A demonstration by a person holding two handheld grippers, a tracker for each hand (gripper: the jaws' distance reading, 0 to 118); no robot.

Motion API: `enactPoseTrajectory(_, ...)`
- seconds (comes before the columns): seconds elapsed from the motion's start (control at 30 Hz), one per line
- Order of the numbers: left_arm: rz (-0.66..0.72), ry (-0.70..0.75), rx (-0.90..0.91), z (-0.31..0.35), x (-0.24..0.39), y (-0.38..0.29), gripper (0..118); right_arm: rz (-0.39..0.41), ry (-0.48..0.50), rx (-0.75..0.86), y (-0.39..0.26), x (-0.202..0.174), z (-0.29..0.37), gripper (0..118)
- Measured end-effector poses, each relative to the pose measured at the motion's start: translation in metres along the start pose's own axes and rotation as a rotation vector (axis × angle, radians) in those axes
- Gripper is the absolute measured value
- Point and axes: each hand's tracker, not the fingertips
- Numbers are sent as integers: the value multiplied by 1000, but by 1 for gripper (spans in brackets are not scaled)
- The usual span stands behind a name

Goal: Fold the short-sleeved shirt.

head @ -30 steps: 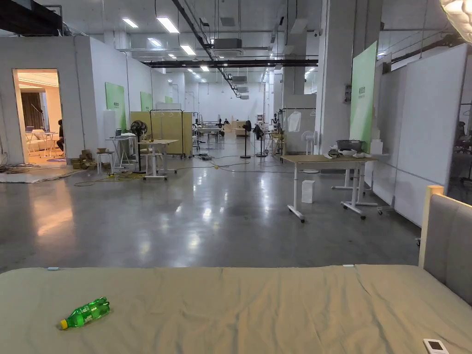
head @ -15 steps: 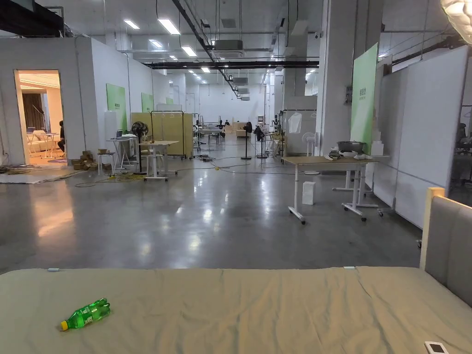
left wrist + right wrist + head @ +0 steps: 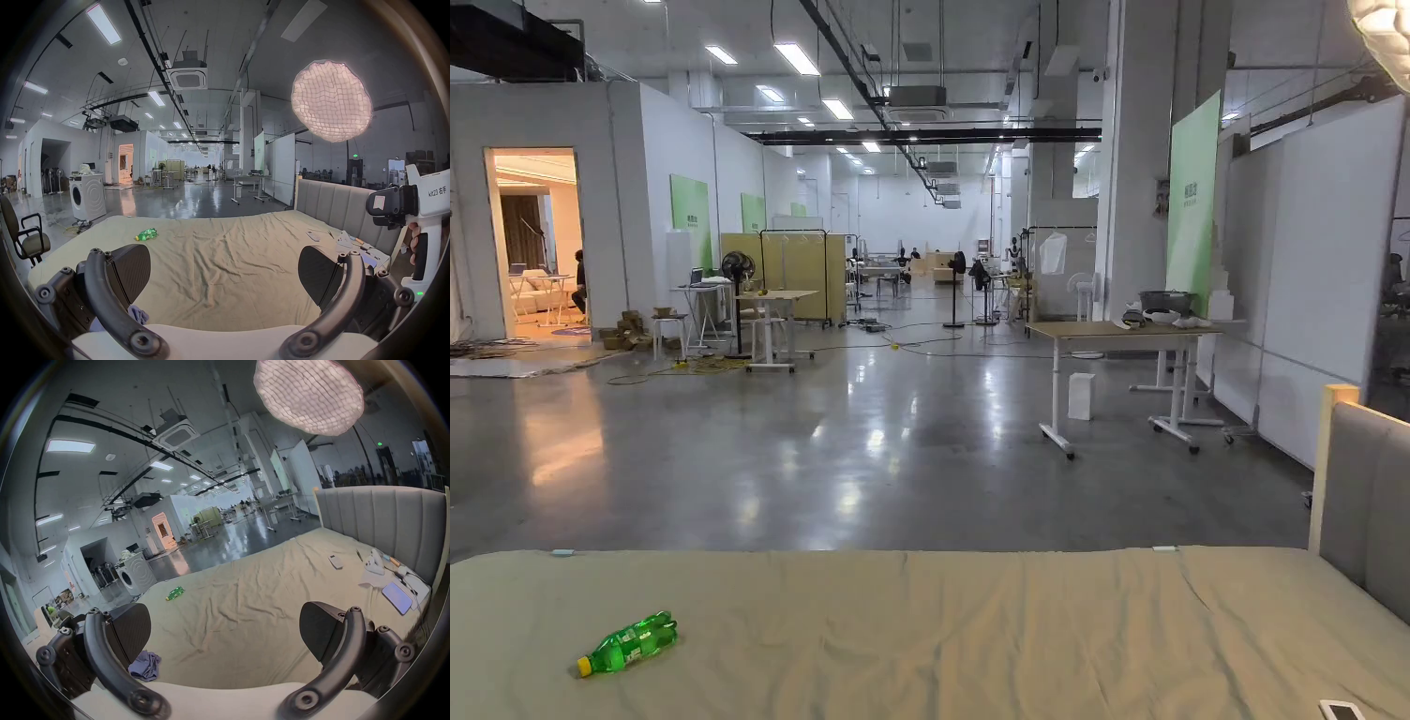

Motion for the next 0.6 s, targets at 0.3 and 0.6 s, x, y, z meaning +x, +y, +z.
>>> enactPoseTrajectory(0.3,7,8,13,3,-4,3,118,-104,41,50,2,9,4,118)
enactPoseTrajectory(0.6,20,-1,23,3,-1,2,118,-43,8,48,1,9,6,118)
